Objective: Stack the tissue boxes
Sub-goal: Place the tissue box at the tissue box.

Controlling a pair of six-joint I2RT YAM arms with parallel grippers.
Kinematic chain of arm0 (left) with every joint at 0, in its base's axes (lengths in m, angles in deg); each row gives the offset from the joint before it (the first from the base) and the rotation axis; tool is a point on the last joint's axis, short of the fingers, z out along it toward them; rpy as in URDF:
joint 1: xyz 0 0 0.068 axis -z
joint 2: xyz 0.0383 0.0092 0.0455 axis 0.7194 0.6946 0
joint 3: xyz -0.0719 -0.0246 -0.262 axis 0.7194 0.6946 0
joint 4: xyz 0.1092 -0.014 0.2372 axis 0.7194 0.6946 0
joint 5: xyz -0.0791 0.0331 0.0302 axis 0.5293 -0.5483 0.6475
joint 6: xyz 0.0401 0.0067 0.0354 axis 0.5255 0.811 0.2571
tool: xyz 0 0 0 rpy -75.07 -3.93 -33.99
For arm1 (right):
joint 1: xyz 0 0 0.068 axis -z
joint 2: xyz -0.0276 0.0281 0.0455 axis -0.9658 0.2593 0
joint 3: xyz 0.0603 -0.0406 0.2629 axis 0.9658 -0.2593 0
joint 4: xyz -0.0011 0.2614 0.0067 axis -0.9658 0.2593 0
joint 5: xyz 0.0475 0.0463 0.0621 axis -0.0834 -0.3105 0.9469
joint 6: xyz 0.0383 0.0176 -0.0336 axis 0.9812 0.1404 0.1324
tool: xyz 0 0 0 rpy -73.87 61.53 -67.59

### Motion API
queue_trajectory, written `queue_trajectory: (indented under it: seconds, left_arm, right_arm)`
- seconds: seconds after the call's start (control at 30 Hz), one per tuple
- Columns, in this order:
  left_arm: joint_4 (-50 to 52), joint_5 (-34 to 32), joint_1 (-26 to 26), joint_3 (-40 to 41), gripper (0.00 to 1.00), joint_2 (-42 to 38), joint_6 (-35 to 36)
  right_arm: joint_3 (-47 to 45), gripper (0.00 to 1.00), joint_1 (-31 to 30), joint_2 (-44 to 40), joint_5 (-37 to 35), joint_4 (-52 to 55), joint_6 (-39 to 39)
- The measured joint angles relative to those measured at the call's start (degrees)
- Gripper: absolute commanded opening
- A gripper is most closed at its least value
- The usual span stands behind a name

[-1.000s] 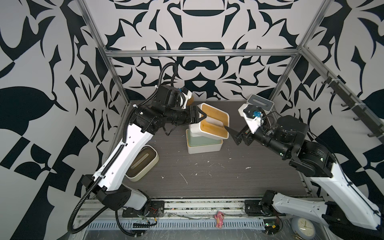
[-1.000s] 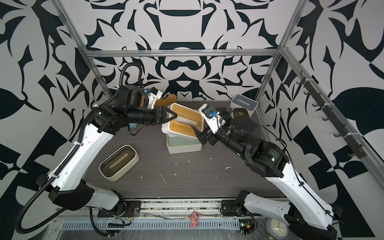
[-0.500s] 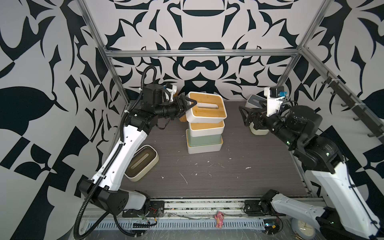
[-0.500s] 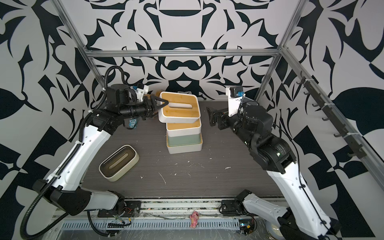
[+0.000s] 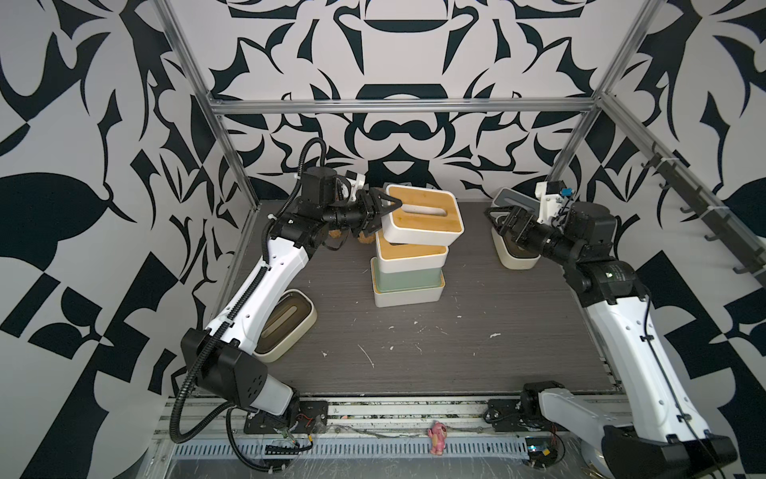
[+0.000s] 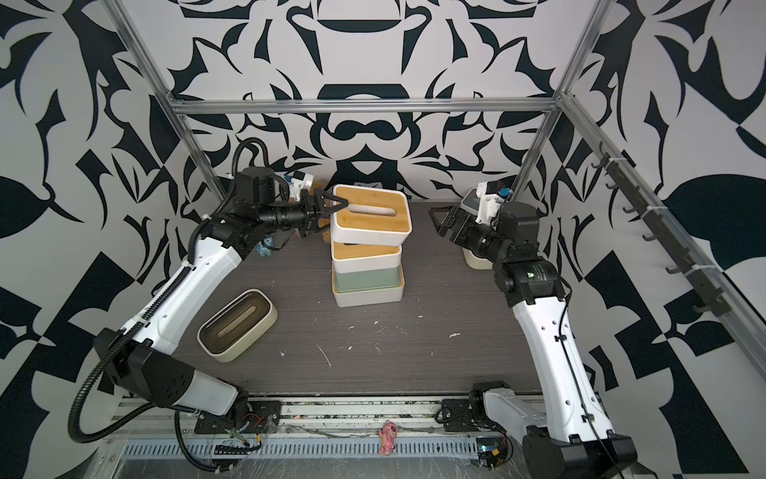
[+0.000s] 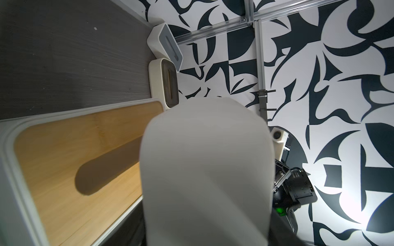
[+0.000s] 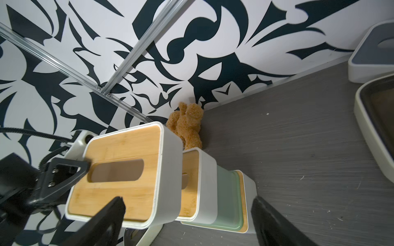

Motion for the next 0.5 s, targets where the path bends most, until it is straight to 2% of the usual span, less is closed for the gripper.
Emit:
queue_trajectory:
  seconds: [0.5]
  left_arm:
    - [-3.69, 2.54, -1.03, 4.02, 0.28, 0.92, -2.36]
  right_arm:
    - [-4.66, 0.96, 0.0, 0.61, 7.78, -5.92, 4.61]
